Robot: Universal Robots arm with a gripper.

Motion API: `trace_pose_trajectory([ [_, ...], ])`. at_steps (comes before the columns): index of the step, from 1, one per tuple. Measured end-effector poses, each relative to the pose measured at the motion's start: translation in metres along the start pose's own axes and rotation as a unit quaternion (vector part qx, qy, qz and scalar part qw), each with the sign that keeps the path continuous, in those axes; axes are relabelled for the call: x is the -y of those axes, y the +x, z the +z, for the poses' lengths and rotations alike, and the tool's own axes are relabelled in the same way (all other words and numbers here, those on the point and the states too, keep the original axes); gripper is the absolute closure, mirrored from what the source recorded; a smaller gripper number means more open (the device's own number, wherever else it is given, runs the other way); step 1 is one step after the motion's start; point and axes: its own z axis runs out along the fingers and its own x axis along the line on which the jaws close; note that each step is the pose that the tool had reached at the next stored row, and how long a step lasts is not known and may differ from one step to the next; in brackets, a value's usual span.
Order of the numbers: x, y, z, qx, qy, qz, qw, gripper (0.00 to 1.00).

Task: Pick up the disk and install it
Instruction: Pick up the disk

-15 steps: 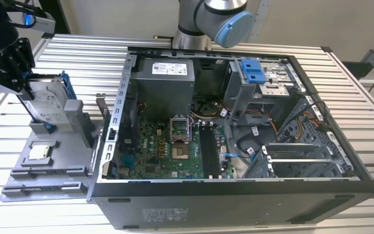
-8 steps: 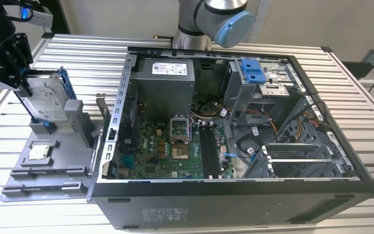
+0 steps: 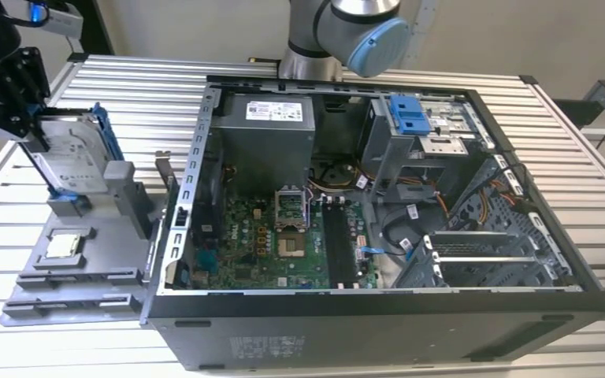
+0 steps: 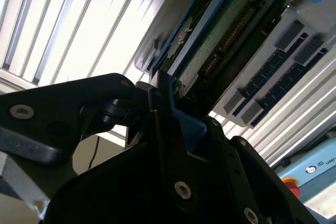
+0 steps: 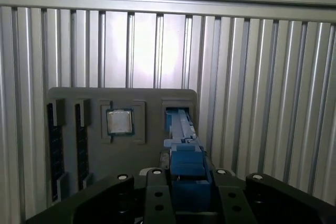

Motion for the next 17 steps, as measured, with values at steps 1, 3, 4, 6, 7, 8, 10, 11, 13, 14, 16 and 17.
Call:
trace_pose_trajectory([
  [1, 0.0001, 0.0, -0.0016, 0.0, 0.0, 0.0, 1.0, 1.0],
  [3, 0.0001, 0.0, -0.0041, 0.0, 0.0, 0.0, 1.0, 1.0],
  [4, 0.0001, 0.0, -0.0054, 0.0, 0.0, 0.0, 1.0, 1.0],
  [6, 0.0003, 0.0, -0.0086, 0.0, 0.0, 0.0, 1.0, 1.0],
  [7, 0.0003, 0.0, -0.0101, 0.0001, 0.0001, 0.0, 1.0, 1.0],
  [8, 0.0003, 0.0, -0.0119, 0.0, 0.0001, 0.0, 1.0, 1.0],
  [10, 0.0004, 0.0, -0.0162, 0.0, 0.0002, 0.0, 1.0, 1.0],
  [11, 0.0005, 0.0, -0.0187, 0.0, 0.0001, 0.0, 1.0, 1.0],
  [13, 0.0006, -0.0001, -0.0231, 0.0, 0.0001, 0.0, 1.0, 1.0],
  [14, 0.0006, -0.0001, -0.0243, 0.0, 0.0001, 0.0, 1.0, 1.0],
  [16, 0.0007, -0.0001, -0.0272, 0.0, 0.0001, 0.0, 1.0, 1.0],
  [17, 0.0008, -0.0001, -0.0289, 0.0, 0.0001, 0.0, 1.0, 1.0],
])
